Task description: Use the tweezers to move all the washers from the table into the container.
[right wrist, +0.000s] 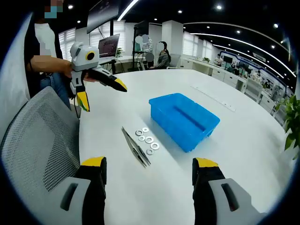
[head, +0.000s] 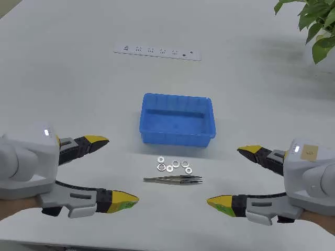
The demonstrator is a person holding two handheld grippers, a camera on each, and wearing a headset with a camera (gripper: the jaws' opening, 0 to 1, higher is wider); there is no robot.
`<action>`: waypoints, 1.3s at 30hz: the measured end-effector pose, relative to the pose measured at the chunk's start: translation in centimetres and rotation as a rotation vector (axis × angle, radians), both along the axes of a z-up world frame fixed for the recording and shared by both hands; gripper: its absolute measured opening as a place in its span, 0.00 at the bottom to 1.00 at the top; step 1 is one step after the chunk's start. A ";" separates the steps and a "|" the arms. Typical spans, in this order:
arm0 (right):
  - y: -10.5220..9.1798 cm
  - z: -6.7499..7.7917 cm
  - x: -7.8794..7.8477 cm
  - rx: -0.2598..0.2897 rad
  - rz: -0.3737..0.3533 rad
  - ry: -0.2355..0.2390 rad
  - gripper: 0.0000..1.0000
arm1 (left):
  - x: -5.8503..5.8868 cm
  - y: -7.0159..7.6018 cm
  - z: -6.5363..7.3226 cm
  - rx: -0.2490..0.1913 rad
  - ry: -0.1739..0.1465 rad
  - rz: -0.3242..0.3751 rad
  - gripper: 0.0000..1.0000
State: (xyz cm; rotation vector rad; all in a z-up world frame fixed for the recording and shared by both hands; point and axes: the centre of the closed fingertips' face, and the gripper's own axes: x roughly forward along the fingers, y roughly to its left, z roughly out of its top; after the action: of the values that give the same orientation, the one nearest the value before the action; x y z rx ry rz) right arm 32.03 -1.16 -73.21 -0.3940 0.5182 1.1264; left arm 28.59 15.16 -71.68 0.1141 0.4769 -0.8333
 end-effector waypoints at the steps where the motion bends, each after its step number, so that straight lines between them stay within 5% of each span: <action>1: 0.0 0.0 0.0 -0.001 -0.002 -0.001 0.80 | 0.0 0.0 0.0 0.000 0.001 0.001 0.89; 39: -0.2 -0.3 0.0 -0.003 -0.018 0.009 0.81 | -0.3 0.2 -0.7 0.006 0.020 -0.013 0.90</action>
State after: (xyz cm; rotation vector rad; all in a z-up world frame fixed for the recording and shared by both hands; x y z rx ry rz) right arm 32.00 -1.34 -73.56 -0.3869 0.5306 1.1107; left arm 28.30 15.33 -72.35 0.1145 0.4973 -0.8467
